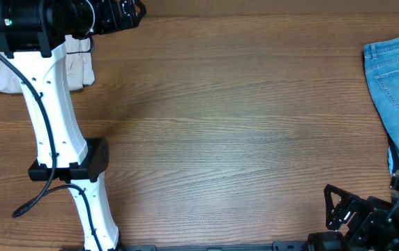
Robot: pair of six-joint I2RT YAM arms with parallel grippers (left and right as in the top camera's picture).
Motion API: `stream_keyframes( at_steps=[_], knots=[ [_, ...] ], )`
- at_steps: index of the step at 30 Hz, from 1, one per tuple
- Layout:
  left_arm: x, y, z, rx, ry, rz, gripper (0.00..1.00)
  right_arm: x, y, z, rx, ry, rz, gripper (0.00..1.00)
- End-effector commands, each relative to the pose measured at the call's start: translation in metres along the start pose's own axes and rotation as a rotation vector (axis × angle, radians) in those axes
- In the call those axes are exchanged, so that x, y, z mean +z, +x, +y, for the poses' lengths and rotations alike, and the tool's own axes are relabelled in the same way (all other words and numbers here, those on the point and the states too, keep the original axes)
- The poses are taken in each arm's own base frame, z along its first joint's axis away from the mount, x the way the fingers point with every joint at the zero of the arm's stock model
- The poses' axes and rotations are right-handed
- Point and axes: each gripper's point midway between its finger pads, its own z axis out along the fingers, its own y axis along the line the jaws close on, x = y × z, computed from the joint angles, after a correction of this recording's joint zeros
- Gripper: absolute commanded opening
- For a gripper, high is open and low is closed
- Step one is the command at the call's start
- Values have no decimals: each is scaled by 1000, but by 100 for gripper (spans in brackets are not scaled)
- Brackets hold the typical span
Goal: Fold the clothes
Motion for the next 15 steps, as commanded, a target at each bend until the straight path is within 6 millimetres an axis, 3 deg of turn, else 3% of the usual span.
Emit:
stream_keyframes(
  at_steps=[1, 7, 15],
  knots=[
    [-12, -2, -8, 36, 14, -27, 100, -2, -3, 0, 4, 3, -12, 100],
    [-12, -2, -8, 37, 14, -26, 100, -2, -8, 1, -7, 3, -37, 100],
    [-12, -2, -8, 36, 14, -26, 100, -5, -46, 1, -19, 6, -252, 100]
  ],
)
